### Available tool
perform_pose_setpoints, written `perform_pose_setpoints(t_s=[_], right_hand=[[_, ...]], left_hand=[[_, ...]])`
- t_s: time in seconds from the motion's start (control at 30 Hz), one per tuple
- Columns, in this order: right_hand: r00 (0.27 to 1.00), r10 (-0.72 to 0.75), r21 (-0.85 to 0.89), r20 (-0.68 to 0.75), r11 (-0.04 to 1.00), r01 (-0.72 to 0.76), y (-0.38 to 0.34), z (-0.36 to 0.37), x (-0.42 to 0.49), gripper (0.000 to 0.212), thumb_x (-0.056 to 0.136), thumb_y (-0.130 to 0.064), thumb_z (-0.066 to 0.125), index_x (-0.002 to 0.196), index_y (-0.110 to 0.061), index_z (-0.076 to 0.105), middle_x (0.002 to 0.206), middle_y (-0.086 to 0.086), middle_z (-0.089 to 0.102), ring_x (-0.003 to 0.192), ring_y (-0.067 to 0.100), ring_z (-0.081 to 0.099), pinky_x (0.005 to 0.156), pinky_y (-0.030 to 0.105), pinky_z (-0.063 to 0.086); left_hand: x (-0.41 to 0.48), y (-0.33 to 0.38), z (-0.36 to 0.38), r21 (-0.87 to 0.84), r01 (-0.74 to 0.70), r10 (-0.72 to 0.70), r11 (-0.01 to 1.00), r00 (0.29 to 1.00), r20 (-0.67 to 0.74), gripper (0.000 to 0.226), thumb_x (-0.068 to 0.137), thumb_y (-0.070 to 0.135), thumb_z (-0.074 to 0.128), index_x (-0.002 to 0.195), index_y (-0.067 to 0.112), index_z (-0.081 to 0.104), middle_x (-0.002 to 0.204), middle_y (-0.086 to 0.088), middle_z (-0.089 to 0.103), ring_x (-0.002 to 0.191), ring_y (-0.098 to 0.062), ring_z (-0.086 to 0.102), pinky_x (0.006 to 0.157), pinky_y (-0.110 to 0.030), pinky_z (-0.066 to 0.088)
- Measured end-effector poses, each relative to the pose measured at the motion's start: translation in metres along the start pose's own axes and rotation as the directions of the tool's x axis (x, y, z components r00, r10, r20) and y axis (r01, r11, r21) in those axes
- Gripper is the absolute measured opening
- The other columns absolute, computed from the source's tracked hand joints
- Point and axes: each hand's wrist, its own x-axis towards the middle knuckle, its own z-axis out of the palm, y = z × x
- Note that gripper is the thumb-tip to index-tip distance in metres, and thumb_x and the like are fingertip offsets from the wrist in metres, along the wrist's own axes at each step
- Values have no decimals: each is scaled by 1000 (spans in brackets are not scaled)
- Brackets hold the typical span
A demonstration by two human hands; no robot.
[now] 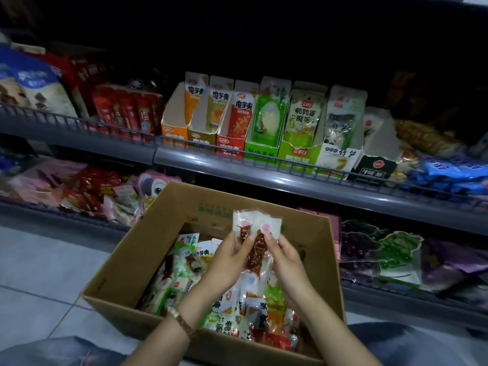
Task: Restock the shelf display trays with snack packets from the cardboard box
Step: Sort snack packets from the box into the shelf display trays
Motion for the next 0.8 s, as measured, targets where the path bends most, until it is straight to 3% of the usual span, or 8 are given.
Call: perform_pose_setpoints(t_s=[0.17,0.23,0.33,0.43,0.5,0.6,0.7,0.8], right_hand=[[999,6,136,-48,991,0,-2,6,2,62,76,-45,64,130,-16,54,122,0,65,117,13,59,106,37,42],[996,59,202,-63,978,-45,-4,10,1,73,71,-43,69,135,-15,49,124,3,64,118,15,58,108,40,40],[991,132,360,-22,926,-116,-5,16,0,66,78,-32,63,139,-15,43,134,4,57,127,16,49,112,37,33],[987,134,463,92,871,-161,-6,21,-4,55,95,-37,42,144,-14,34,146,2,42,138,13,34,118,37,21],[986,101,422,130,895,-148,-4,20,-5,50,98,-42,31,141,-19,40,146,0,41,138,12,34,118,37,21],[986,72,181,152,978,-100,-4,12,-4,47,92,-54,30,129,-37,54,145,-9,42,134,9,36,116,37,22],[999,-16,13,49,1000,16,-8,-4,5,32,89,-38,52,120,-41,60,143,-11,45,129,7,41,106,28,34],[994,-63,120,93,991,51,-14,-20,15,54,80,-25,66,130,-38,47,135,-7,51,115,3,52,89,18,44]], left_hand=[[-7,6,7,22,64,-66,998,990,124,21,99,42,35,120,39,37,105,32,43,103,12,43,68,9,31],[-4,1,8,52,18,-20,998,998,51,28,97,41,41,122,31,46,108,22,57,104,4,55,66,3,39],[1,0,7,93,16,-3,996,990,-142,29,96,33,46,120,23,32,101,4,59,79,0,58,64,-13,47],[1,0,8,200,-55,87,978,984,-157,39,100,32,36,137,37,24,120,6,41,96,-2,53,75,-21,47],[0,3,8,231,1,23,973,994,-103,43,99,44,32,141,41,25,124,10,31,108,-4,44,85,-20,40],[1,9,2,30,128,-128,991,992,2,49,95,43,43,142,37,28,126,14,37,114,-9,43,99,-31,41],[-1,20,-9,-334,303,-238,893,946,221,32,90,32,52,122,28,51,105,2,56,78,-12,53,62,-23,47],[-1,28,-20,-560,478,-263,676,867,422,32,77,30,69,101,10,60,77,-5,63,65,-16,51,52,-22,44]])
